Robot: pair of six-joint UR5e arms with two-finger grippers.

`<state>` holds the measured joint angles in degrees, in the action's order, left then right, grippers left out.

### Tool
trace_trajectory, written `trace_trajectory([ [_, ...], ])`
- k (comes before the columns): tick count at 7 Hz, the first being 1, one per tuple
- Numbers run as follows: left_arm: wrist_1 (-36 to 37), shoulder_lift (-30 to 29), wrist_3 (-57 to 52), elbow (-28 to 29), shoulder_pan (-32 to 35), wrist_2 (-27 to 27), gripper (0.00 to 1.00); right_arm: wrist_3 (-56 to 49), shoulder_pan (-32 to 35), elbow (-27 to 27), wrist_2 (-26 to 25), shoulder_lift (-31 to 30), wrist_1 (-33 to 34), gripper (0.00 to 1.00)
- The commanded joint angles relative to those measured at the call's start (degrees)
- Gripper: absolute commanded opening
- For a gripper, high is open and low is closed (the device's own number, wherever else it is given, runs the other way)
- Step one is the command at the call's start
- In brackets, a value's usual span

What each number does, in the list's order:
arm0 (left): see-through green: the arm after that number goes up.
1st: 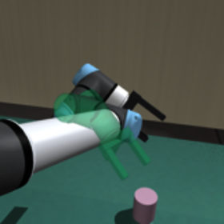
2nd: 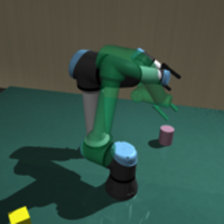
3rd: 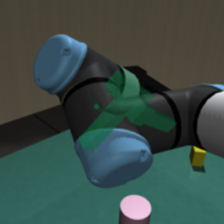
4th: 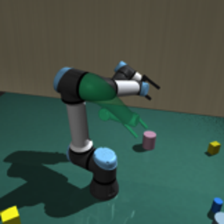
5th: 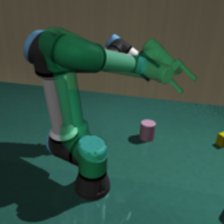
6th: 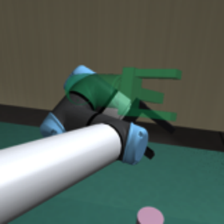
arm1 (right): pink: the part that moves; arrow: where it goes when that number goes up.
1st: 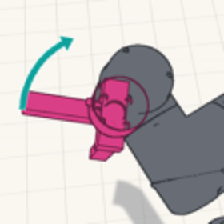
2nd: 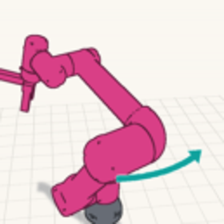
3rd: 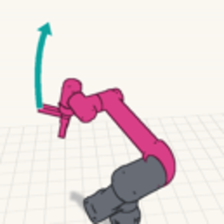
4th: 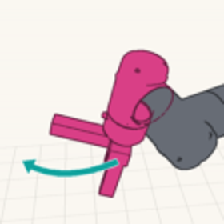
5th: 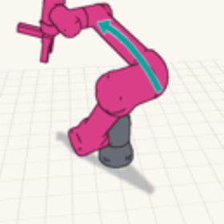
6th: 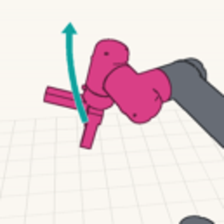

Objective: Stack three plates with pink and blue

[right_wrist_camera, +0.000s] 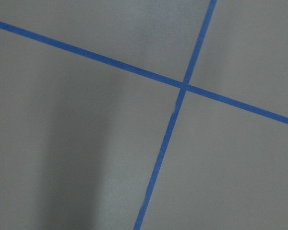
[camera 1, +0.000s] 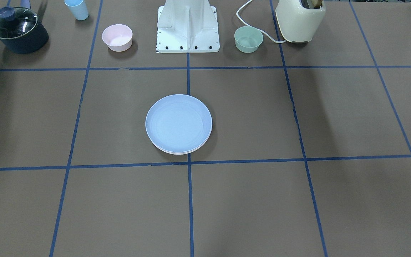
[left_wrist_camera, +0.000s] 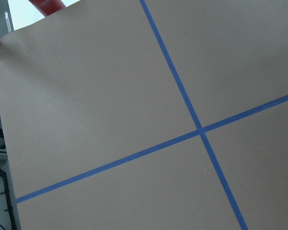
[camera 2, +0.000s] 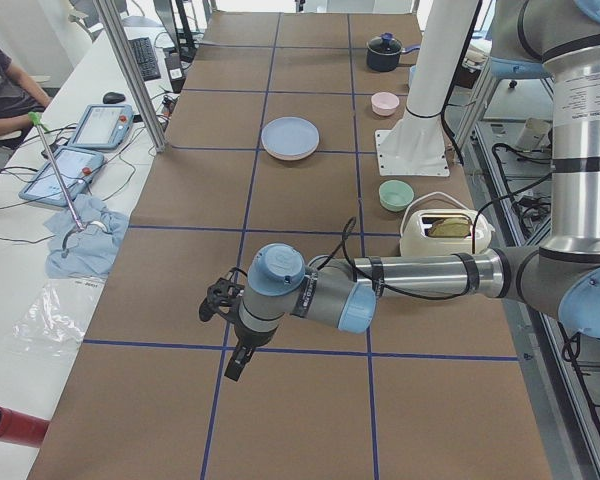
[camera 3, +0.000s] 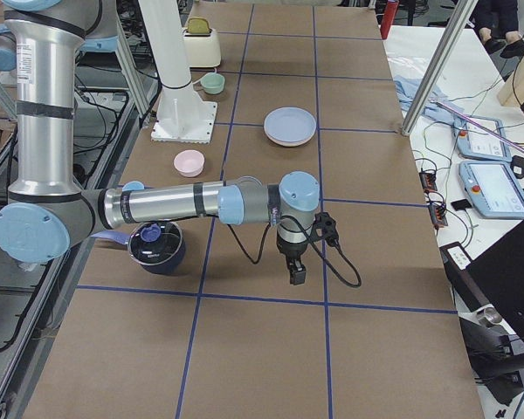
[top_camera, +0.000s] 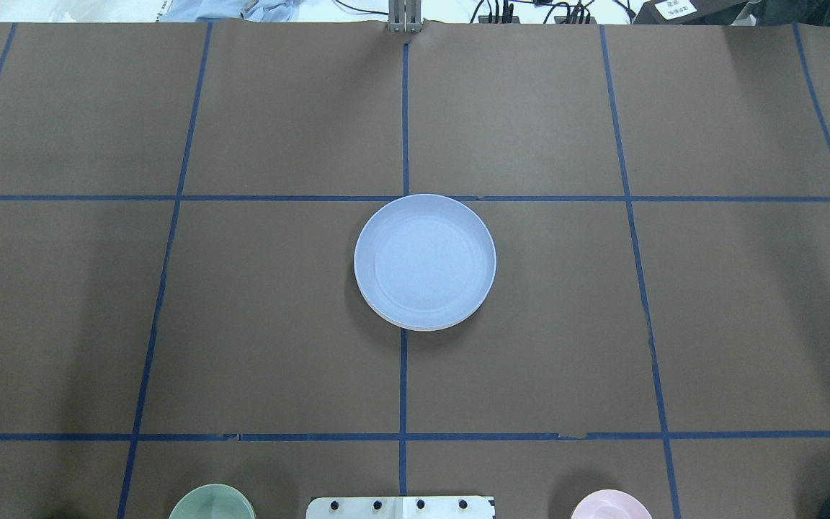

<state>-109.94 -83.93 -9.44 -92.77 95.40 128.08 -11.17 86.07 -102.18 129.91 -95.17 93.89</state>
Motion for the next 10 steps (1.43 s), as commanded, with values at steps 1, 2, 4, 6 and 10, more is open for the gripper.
trace_trajectory([
  [1, 0.6, 0.17, 9.05, -0.48, -1.0, -1.43, 1.0, 1.93, 0.94, 3.03, 0.08, -0.11, 0.06, 1.0],
  [2, 2.35, 0.17, 11.7, -1.52, -3.88, -1.26, 1.0, 7.16, 0.94, 3.22, 0.26, -0.11, -0.02, 1.0],
  [4, 13.99, 0.17, 15.77, -7.22, -5.67, -0.65, 1.0, 9.41, 0.94, 3.22, 0.43, -0.11, -0.03, 1.0],
  [6, 17.13, 0.87, 14.98, -8.48, -5.67, 2.25, 1.0, 9.41, 0.94, 3.13, 0.35, -0.11, -0.03, 1.0],
  [10, 16.78, 0.96, 14.8, -7.68, -5.58, 3.75, 1.0, 10.64, 0.94, 2.78, 0.78, -0.63, -0.02, 1.0],
])
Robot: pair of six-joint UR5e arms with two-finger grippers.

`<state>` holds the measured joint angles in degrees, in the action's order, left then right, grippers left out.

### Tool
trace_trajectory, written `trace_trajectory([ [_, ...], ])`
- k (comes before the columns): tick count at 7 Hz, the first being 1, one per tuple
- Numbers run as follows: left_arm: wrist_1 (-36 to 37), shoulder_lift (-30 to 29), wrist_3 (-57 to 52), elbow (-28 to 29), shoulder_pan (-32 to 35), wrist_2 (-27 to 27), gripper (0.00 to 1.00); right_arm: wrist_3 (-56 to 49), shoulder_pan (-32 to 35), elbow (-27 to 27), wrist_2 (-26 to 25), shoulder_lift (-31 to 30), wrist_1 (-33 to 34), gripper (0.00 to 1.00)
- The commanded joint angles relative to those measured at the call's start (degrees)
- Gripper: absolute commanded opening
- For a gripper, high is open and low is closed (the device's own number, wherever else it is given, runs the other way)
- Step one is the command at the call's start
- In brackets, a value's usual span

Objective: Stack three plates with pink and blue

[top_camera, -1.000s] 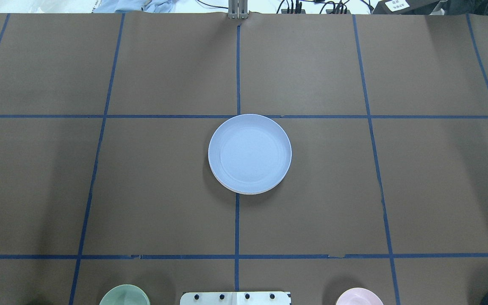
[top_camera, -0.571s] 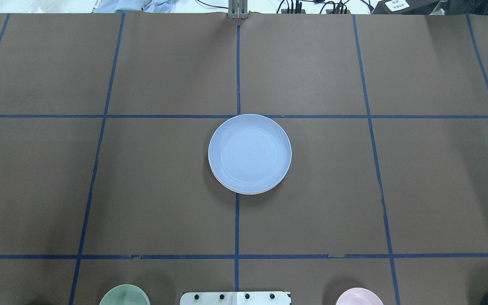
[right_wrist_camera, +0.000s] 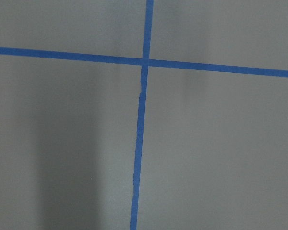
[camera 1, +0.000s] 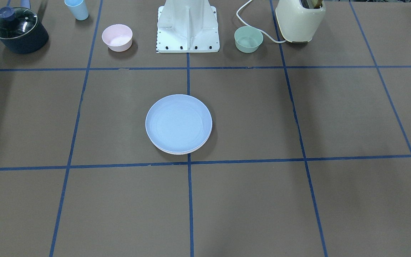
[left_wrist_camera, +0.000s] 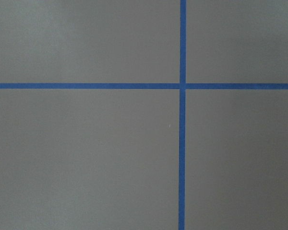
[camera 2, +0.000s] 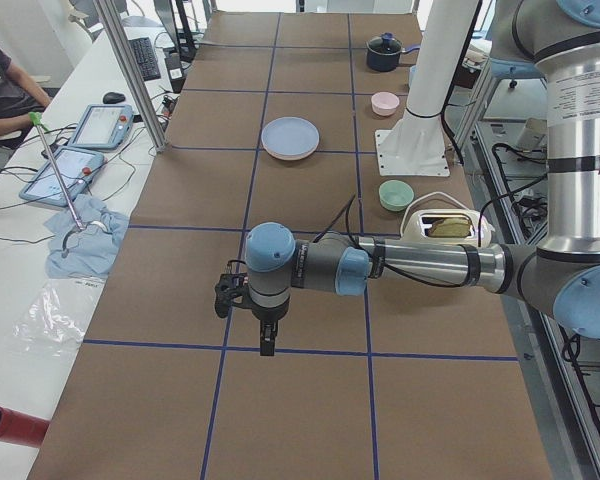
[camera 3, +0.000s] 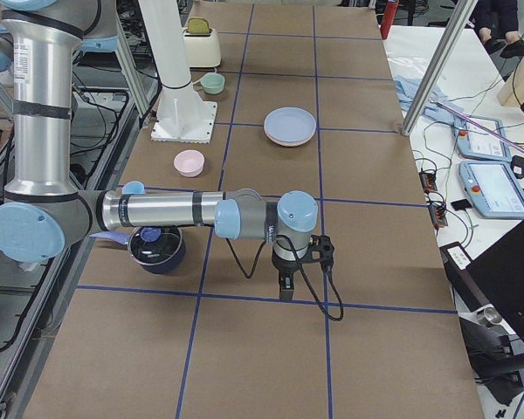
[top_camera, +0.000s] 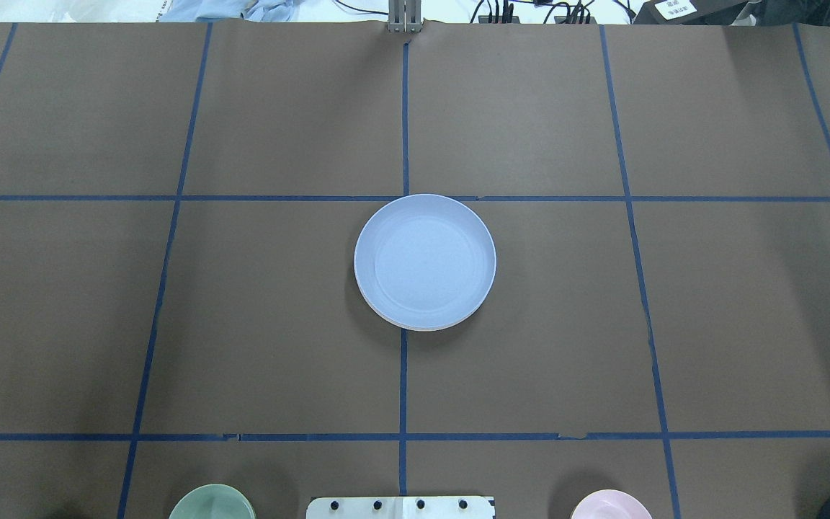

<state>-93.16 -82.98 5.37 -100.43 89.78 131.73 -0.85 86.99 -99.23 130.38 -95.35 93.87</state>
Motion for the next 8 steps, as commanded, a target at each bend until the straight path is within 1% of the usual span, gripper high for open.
trace_trajectory([
  [1, 0.0, 0.01, -0.01, 0.06, 0.04, 0.1, 1.0, 0.24, 2.03, 0.0, 0.58, -0.71, 0.26, 1.0],
  [2, -0.09, 0.01, -0.01, 0.06, 0.04, 0.1, 1.0, -0.46, 3.96, 0.26, 2.58, -0.8, 0.61, 1.0],
  [3, -0.09, 0.01, -0.01, -0.03, 0.04, 0.1, 1.0, -0.64, 4.94, 0.52, 3.21, -0.97, 0.61, 1.0],
  [8, -0.09, -0.16, -0.01, -0.03, 0.04, 0.1, 1.0, -0.64, 5.12, 0.61, 3.13, -0.89, 0.26, 1.0],
])
